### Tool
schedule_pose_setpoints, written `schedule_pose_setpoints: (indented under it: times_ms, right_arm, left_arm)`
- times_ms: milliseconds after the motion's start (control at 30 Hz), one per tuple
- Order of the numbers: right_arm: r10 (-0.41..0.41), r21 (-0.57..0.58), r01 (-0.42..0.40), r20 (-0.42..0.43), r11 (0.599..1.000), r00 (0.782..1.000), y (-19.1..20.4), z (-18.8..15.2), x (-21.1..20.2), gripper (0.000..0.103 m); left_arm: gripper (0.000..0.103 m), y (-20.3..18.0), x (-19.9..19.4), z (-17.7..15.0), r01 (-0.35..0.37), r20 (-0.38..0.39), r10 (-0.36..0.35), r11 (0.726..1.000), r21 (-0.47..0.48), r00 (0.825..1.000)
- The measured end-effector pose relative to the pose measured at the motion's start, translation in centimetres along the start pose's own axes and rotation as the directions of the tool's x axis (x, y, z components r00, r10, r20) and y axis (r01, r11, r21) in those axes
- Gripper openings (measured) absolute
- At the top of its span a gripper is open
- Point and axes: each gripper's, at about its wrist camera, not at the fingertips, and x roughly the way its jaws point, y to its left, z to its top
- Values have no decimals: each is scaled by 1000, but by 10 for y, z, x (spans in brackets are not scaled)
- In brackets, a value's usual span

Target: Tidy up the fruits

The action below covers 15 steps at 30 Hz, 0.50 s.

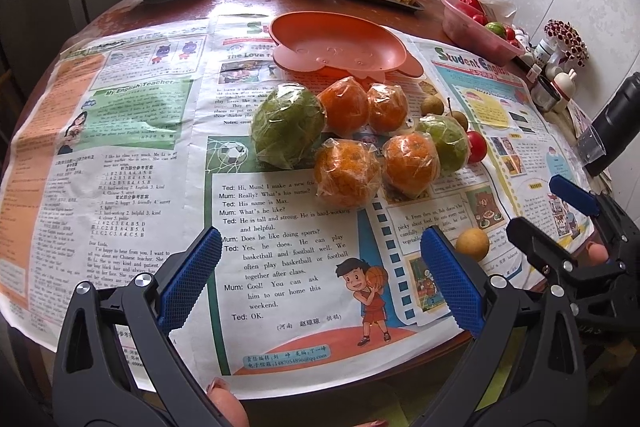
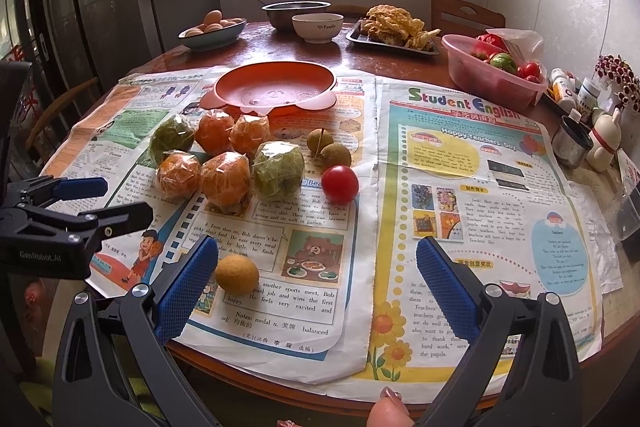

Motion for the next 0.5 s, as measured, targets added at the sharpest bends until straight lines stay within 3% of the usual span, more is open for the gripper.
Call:
schedule_pose_setpoints:
  times_ms: [500]
  right_arm:
    - [28, -22, -29, -34, 999, 999, 5, -7, 7, 99]
  left_arm:
    - [94, 2, 4, 2, 21, 0, -21, 1000, 12, 1000]
